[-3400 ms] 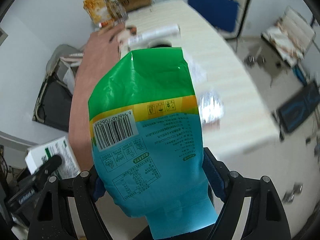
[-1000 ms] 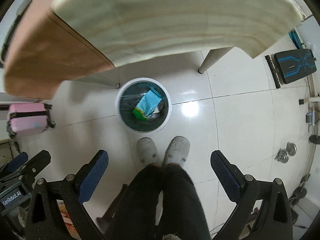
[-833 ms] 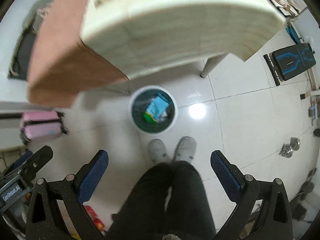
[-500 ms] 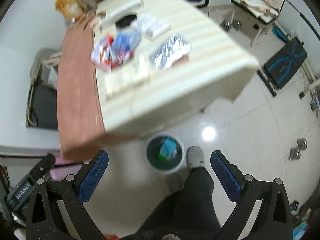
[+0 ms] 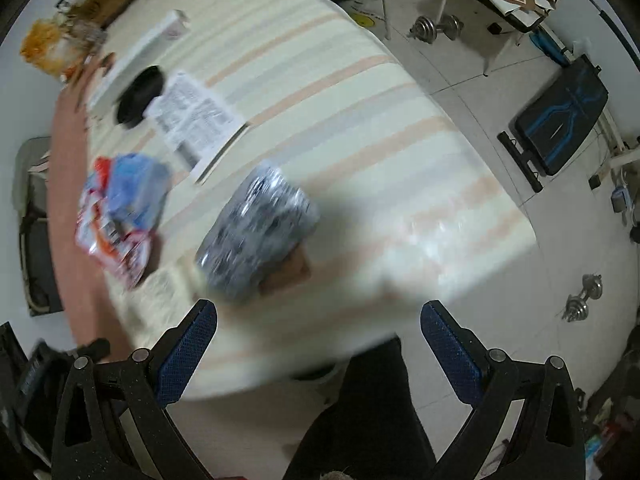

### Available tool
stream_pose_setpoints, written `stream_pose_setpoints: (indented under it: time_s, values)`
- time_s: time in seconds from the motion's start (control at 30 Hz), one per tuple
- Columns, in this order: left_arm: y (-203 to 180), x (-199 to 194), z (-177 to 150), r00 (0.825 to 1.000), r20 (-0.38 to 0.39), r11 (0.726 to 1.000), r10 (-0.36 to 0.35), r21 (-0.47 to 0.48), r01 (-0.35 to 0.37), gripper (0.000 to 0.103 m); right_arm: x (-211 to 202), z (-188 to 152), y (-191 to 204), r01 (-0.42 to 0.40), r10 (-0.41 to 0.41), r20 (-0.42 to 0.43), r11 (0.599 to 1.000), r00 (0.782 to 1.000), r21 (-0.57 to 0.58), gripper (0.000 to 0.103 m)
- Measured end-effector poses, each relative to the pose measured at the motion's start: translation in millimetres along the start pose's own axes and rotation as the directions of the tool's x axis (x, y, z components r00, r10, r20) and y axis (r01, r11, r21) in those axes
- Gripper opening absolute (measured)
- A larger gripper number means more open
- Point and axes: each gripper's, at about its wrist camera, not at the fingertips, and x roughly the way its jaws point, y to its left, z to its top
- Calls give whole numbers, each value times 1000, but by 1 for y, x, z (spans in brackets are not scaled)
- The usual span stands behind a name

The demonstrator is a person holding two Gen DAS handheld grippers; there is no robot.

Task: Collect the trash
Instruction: 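Move both tools back over the table toward the remaining trash, then grasp the white leaflet box with the left tool while the right tool grasps the blister pack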

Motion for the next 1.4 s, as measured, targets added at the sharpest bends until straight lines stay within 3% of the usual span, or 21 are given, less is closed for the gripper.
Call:
stream_pose_setpoints:
  time_s: [0.17,0.37,0.43,0.5,0.6,0.67,0.7,0.73,0.87,0.93,1.0,1.13,1.2,1.33,1.4]
  values:
    - [-16,35,16,998,-51,986,41,-159,-49,102,19,29,1,11,-12,-27,999,1000,-30,103]
    - [-27,47,14,990,-24,974,136,-179,-138,103,25,42,-2,2,-4,-36,999,999,-43,103]
    - [-36,45,13,985,12,983,170,-74,-169,103,28,45,-2,3,-5,-42,999,999,-50,103]
    - [-49,42,10,969,63,964,239,104,-244,103,28,48,-5,6,-9,-49,998,999,-63,103]
    - [-58,39,1,931,153,862,332,352,-366,103,28,49,-9,12,-16,-49,996,999,-84,103]
    - [-58,33,-3,911,204,802,359,431,-413,103,28,49,-12,4,-9,-53,996,999,-88,103]
    - [-55,27,-5,907,225,790,355,446,-420,102,29,49,-12,-1,-4,-57,996,998,-86,103]
    - [-52,18,-5,911,233,799,340,440,-411,102,30,49,-12,-9,3,-63,996,998,-84,103]
    - [-21,-13,-12,960,180,917,216,300,-263,102,35,47,-9,-51,45,-93,997,995,-64,103]
    - [-6,-13,-20,976,133,954,170,225,-197,102,37,45,-7,-66,59,-105,996,993,-62,103]
    - [5,3,-23,987,68,975,145,162,-155,102,39,41,-1,-72,64,-112,995,992,-66,103]
    - [16,34,-16,994,7,993,105,53,-105,101,44,38,9,-70,63,-114,996,992,-59,103]
    - [17,39,-14,995,18,995,102,20,-103,91,46,38,14,-62,58,-107,997,993,-35,103]
    - [26,34,-12,984,75,983,161,82,-167,81,59,41,24,-57,64,-105,996,992,64,103]
    - [25,33,-13,974,100,967,201,138,-214,81,70,42,32,-31,41,-120,996,992,87,103]
